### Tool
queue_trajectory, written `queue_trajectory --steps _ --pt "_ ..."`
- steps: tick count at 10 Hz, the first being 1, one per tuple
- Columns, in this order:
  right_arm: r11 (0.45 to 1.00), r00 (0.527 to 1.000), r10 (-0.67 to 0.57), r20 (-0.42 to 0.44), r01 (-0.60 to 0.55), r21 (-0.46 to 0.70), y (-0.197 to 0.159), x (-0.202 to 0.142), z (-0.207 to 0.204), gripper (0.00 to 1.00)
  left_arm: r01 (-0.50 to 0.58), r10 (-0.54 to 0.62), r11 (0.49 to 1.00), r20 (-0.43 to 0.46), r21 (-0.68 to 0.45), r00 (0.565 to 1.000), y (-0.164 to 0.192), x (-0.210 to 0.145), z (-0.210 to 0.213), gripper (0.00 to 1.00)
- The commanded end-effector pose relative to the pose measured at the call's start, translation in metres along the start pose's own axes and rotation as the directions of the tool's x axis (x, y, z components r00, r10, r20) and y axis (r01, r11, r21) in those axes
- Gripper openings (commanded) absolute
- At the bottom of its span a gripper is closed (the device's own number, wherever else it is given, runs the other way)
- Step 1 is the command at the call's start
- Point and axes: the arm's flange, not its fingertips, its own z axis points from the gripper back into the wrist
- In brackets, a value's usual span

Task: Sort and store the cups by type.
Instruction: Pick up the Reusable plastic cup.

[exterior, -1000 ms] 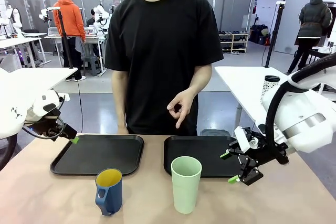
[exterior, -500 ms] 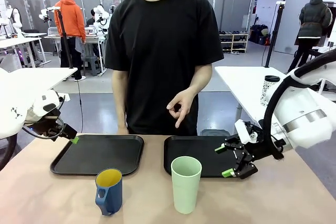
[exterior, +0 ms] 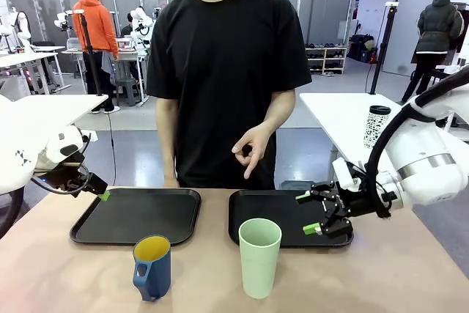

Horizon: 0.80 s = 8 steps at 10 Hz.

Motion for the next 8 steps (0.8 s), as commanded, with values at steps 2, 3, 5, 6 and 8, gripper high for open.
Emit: queue_trajectory --steps 2,3,5,6,8 --pt "0.999 0.987 0.042 0.157 -0.043 0.006 0.005 -0.042 0.007 1.0 0.002 -0.002 1.0 0.002 0.0 1.0 0.0 0.001 0.001 1.0" --pt "0.999 0.982 0.031 0.184 -0.036 0.026 0.002 -0.047 0.008 1.0 0.002 -0.002 1.0 0.002 0.0 1.0 0.0 0.001 0.001 1.0" --pt "0.998 0.977 0.016 0.212 -0.03 0.064 -0.006 -0.055 0.012 1.0 0.002 -0.002 1.0 0.002 0.0 1.0 0.0 0.001 0.001 1.0" --pt "0.996 0.974 0.013 0.224 -0.031 0.078 -0.009 -0.058 0.017 1.0 0.002 -0.002 1.0 0.002 0.0 1.0 0.0 0.001 0.001 1.0" --pt "0.991 0.965 -0.024 0.261 -0.011 0.133 -0.015 -0.065 0.02 1.0 0.002 -0.002 1.0 0.002 0.0 1.0 0.0 0.001 0.001 1.0"
